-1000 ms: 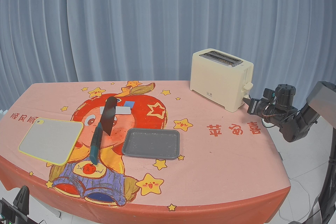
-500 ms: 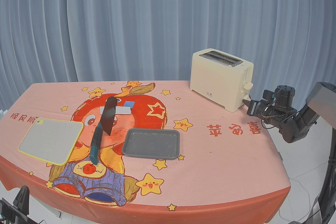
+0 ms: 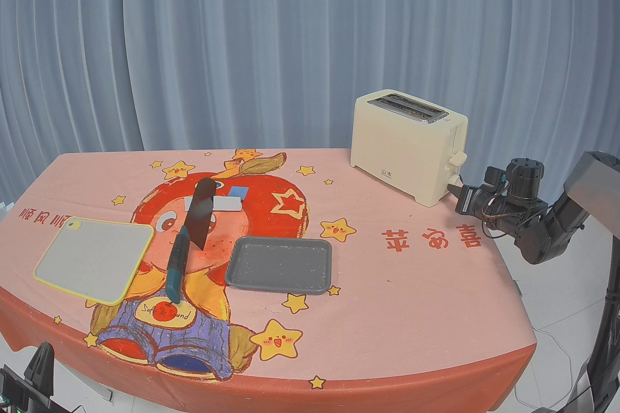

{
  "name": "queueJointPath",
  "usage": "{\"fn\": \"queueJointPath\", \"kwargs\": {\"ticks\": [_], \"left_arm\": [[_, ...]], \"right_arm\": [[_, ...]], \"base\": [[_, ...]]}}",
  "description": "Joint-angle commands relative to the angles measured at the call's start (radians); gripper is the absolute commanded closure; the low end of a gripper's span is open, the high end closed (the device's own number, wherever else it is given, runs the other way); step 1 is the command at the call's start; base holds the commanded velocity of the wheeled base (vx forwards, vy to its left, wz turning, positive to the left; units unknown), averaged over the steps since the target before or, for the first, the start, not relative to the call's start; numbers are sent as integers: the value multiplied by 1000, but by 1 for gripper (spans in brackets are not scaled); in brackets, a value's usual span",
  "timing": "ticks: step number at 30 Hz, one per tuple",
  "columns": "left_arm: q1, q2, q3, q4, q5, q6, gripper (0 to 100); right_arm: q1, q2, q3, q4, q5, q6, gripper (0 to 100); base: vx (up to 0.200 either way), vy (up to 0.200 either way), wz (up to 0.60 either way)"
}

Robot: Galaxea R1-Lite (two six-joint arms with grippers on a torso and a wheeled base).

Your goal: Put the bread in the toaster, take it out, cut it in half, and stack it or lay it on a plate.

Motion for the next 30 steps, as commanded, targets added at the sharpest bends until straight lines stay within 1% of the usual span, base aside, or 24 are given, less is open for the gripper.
{"fn": "queueJointPath", "kwargs": {"ticks": [1, 30], "left_arm": [[0, 0, 18, 0, 0, -1, 100], [0, 0, 18, 0, 1, -1, 100]], "right_arm": [[1, 0, 0, -1, 0, -1, 100], [5, 10, 10, -16, 0, -2, 100]], "base": [[0, 0, 0], [0, 0, 0]]}}
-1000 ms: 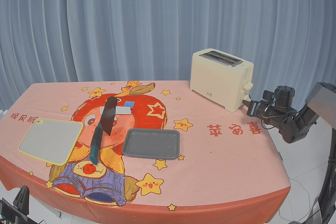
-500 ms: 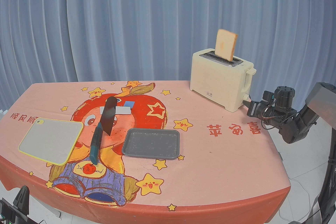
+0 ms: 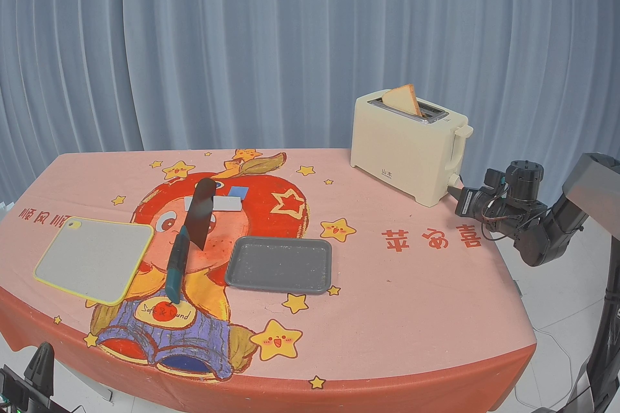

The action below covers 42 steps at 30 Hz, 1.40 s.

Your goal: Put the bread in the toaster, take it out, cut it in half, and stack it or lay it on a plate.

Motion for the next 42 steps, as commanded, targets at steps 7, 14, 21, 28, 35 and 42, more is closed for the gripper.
{"fn": "queueJointPath", "kwargs": {"ticks": [7, 14, 21, 28, 35, 42], "left_arm": [[1, 0, 18, 0, 1, -1, 100], [1, 0, 18, 0, 0, 1, 100], [1, 0, 18, 0, 0, -1, 100], [1, 0, 18, 0, 0, -1, 100], [1, 0, 18, 0, 1, -1, 100], [1, 0, 18, 0, 0, 1, 100]], "right_arm": [[0, 0, 2, -2, 1, 0, 100], [15, -39, 21, -2, -45, -6, 100], [43, -142, 83, -2, -47, -29, 100], [58, -223, 128, 1, -48, -61, 0], [66, -330, 174, -2, -55, -57, 0], [104, -499, 241, 11, -74, -21, 0]], "base": [[0, 0, 0], [0, 0, 0], [0, 0, 0], [0, 0, 0], [0, 0, 0], [0, 0, 0]]}}
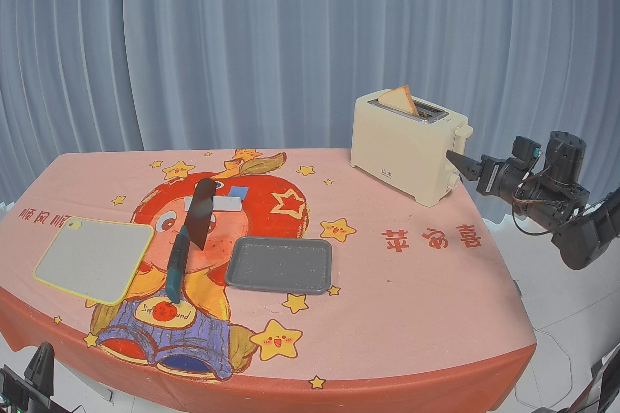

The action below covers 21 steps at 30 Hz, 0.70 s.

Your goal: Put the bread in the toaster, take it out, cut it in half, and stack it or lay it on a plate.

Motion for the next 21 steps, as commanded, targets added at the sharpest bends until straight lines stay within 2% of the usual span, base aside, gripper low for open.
{"fn": "queueJointPath", "kwargs": {"ticks": [1, 2, 4, 10, 11, 12, 13, 17, 21], "left_arm": [[0, 0, 18, 0, 0, -1, 100], [0, 0, 18, 0, 0, -1, 100], [0, 0, 18, 0, 1, -1, 100], [0, 0, 18, -2, 0, 1, 100], [0, 0, 18, 0, 0, -1, 100], [0, 0, 18, 0, 0, -1, 100], [0, 0, 18, 0, 0, -1, 100], [0, 0, 18, 0, 0, -1, 100], [0, 0, 18, 0, 1, -1, 100]], "right_arm": [[23, -142, 20, 25, -9, 11, 0], [22, -153, -59, 96, -4, 0, 0], [22, -154, -89, 132, 2, -3, 0], [16, -130, -391, 430, 21, -37, 0], [16, -127, -401, 436, 22, -37, 0], [19, -91, -500, 513, 30, -40, 0], [20, -71, -554, 553, 36, -45, 0], [20, 2, -720, 734, 68, -117, 0], [20, 80, -864, 858, 103, -155, 0]], "base": [[0, 0, 0], [0, 0, 0], [0, 0, 0], [0, 0, 0], [0, 0, 0], [0, 0, 0], [0, 0, 0], [0, 0, 0], [0, 0, 0]]}}
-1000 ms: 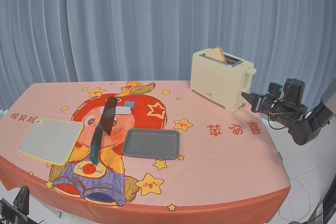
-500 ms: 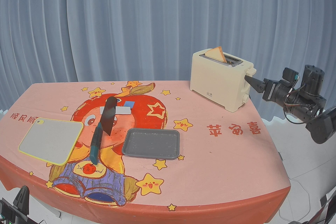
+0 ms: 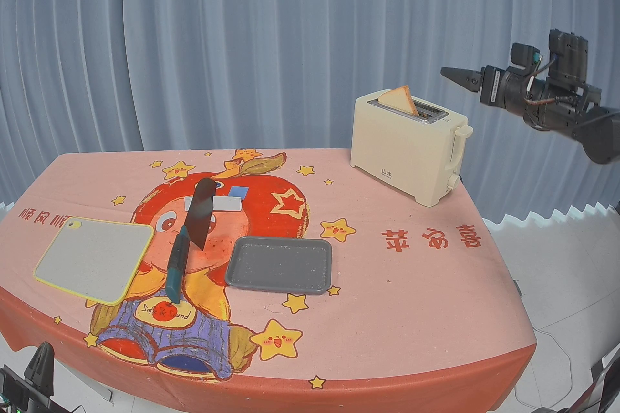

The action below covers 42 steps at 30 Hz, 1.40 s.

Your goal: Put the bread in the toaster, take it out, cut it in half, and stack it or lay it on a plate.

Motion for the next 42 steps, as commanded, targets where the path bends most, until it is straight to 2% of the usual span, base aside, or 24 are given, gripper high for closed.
{"fn": "queueJointPath", "kwargs": {"ticks": [1, 6, 8, 10, 12, 17, 25, 35, 42], "left_arm": [[1, 0, 18, 0, 2, -1, 100], [1, 0, 18, 0, 0, -1, 100], [1, 0, 18, 0, 0, -1, 100], [1, 0, 18, 0, 2, -1, 100], [1, 0, 18, 0, 0, -1, 100], [1, 0, 18, 0, 0, 1, 100], [1, 0, 18, 0, 0, -1, 100], [1, 0, 18, 0, 0, -1, 100], [1, 0, 18, 0, 0, -1, 100]], "right_arm": [[1, 176, -270, 180, 58, -78, 0], [3, 280, -379, 192, 64, -172, 0], [5, 329, -435, 216, 61, -195, 0], [6, 351, -461, 233, 59, -201, 0], [17, 415, -552, 287, 53, -216, 0], [18, 509, -662, 335, 45, -220, 0], [26, 549, -662, 319, 29, -221, 0], [29, 553, -662, 233, -31, -220, 0], [32, 553, -662, 230, -36, -218, 0]], "base": [[0, 0, 0], [0, 0, 0], [0, 0, 0], [0, 0, 0], [0, 0, 0], [0, 0, 0], [0, 0, 0], [0, 0, 0], [0, 0, 0]]}}
